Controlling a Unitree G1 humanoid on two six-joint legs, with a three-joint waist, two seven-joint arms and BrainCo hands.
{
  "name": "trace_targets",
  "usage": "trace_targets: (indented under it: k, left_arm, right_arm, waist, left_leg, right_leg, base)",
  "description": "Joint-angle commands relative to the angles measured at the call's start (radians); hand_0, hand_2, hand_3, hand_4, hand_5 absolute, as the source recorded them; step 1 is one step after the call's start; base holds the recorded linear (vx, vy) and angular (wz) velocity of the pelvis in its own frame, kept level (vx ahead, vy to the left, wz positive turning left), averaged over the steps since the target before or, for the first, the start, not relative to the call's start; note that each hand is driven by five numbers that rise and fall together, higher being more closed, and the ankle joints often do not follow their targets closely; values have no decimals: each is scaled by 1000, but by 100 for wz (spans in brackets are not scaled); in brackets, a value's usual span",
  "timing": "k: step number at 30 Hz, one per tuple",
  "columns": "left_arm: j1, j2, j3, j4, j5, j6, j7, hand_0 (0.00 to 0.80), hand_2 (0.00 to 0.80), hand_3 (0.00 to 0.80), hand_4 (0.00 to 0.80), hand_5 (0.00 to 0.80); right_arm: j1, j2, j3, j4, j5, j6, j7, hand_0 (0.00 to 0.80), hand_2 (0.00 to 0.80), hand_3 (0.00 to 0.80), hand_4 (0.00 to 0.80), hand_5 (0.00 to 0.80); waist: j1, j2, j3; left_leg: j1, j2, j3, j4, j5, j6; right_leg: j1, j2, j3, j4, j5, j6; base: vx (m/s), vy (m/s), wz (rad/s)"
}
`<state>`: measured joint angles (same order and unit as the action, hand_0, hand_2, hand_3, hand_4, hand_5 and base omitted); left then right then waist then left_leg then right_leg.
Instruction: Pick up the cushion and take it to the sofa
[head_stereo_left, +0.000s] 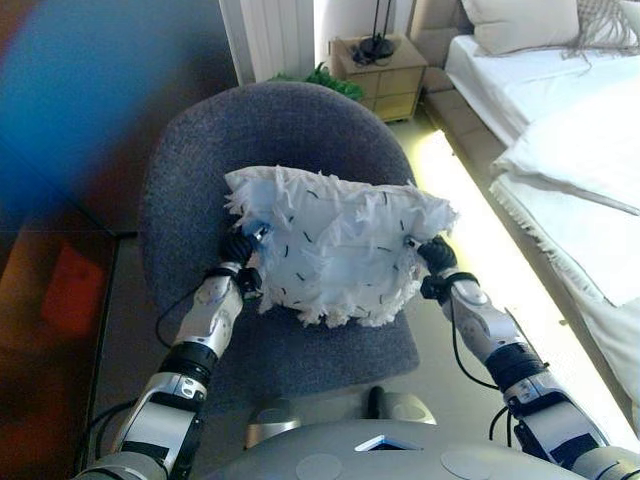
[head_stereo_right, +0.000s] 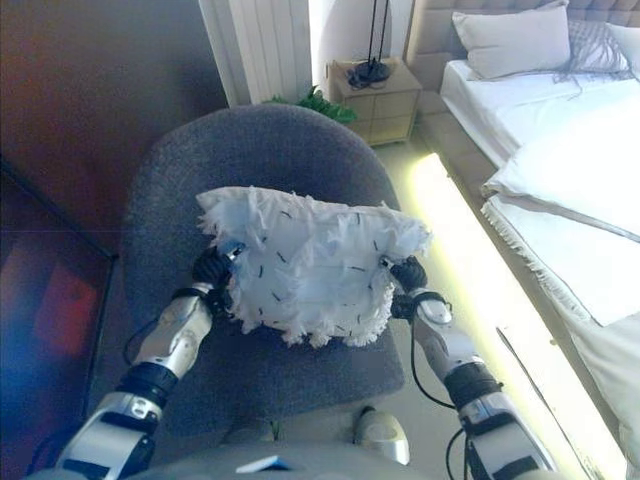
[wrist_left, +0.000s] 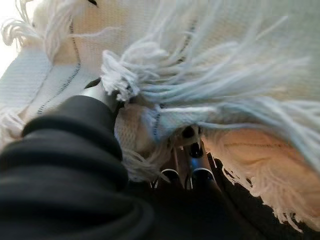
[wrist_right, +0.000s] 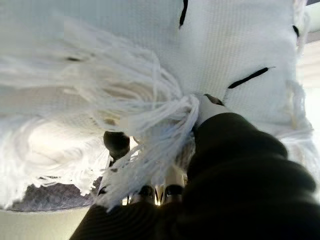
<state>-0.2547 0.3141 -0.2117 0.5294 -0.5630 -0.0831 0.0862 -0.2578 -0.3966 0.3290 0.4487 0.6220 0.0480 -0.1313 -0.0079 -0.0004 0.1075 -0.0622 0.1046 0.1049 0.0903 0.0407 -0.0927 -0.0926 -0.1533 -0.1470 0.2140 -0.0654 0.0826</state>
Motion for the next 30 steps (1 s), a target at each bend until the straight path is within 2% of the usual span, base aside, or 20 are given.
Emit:
trace_targets:
  k: [1, 2, 4, 8, 14, 17, 20, 24, 27, 30]
  left_arm:
    - [-214, 29, -41, -35, -25, -139, 18, 800, 800, 800, 800, 800]
    - [-321, 44, -54, 4, -50, -146, 27, 800, 800, 800, 800, 800]
    - [-407, 56, -57, 39, -68, -163, 32, 800, 800, 800, 800, 800]
    - [-505, 58, -52, 83, -99, -173, 77, 800, 800, 800, 800, 800]
    - [-576, 47, -34, 125, -87, -185, 191, 800, 800, 800, 800, 800]
    - [-590, 58, -22, 117, -64, -165, 228, 800, 800, 800, 800, 800]
    - [-633, 65, -30, 150, -49, -148, 226, 800, 800, 800, 800, 800]
    - [-712, 84, -51, 191, -67, -176, 208, 800, 800, 800, 800, 800]
    - [-806, 106, -92, 226, 36, -164, 232, 800, 800, 800, 800, 800]
    - [-849, 127, -115, 226, 41, -167, 231, 800, 800, 800, 800, 800]
  right_arm:
    - [-264, 57, 20, -24, 33, -79, -11, 800, 800, 800, 800, 800]
    - [-387, 51, 24, 10, 65, -81, -25, 800, 800, 800, 800, 800]
    - [-477, 35, 21, 25, 68, -93, -19, 800, 800, 800, 800, 800]
    - [-544, 3, 23, 14, 73, -77, 5, 800, 800, 800, 800, 800]
    - [-635, -21, 71, 86, 11, -27, 53, 800, 800, 800, 800, 800]
    - [-671, -28, 90, 130, 4, -31, 46, 800, 800, 800, 800, 800]
    - [-722, -18, 75, 170, 53, -40, 12, 800, 800, 800, 800, 800]
    - [-742, 1, 36, 164, 99, -82, -31, 800, 800, 800, 800, 800]
    - [-753, 14, 36, 137, 89, -91, -51, 800, 800, 800, 800, 800]
    - [-760, 2, 37, 115, 101, -88, -51, 800, 800, 800, 800, 800]
  waist:
    - [32, -35, 21]
    - [32, -31, 75]
    - [33, -25, 124]
    - [27, -27, 170]
    - [32, -28, 206]
    - [43, -27, 222]
    - [48, -24, 234]
    - [39, -18, 245]
    - [25, -16, 249]
    - [15, -11, 247]
  left_leg:
    - [-156, -8, -17, 215, -106, 18]
    - [-240, -13, -39, 257, -109, 16]
    - [-328, -24, -58, 307, -112, 18]
    - [-444, -39, -72, 381, -126, 25]
    - [-510, -48, -80, 393, -109, 20]
    - [-527, -50, -84, 404, -108, 14]
    - [-539, -47, -83, 405, -102, 7]
    - [-557, -50, -80, 409, -102, 4]
    - [-572, -49, -72, 423, -109, 5]
    - [-565, -48, -64, 419, -112, 7]
  right_leg:
    - [-74, -95, -10, 13, 62, 22]
    - [-157, -104, -1, 57, 60, 20]
    - [-251, -110, 12, 117, 57, 14]
    - [-377, -122, 39, 209, 43, 12]
    - [-436, -111, 43, 212, 52, 20]
    - [-441, -113, 38, 210, 52, 21]
    - [-445, -115, 37, 208, 53, 22]
    - [-461, -115, 45, 206, 59, 21]
    - [-482, -114, 54, 217, 61, 18]
    - [-479, -113, 61, 211, 61, 21]
  base:
    - [-637, -10, 11]
    - [-497, -4, 3]
    - [-459, 21, 7]
    - [-199, 26, 7]
    - [-102, 19, -3]
    - [-17, 5, 1]
    - [0, 0, 0]
    - [3, 8, 4]
    - [32, 12, 5]
    - [62, 37, 2]
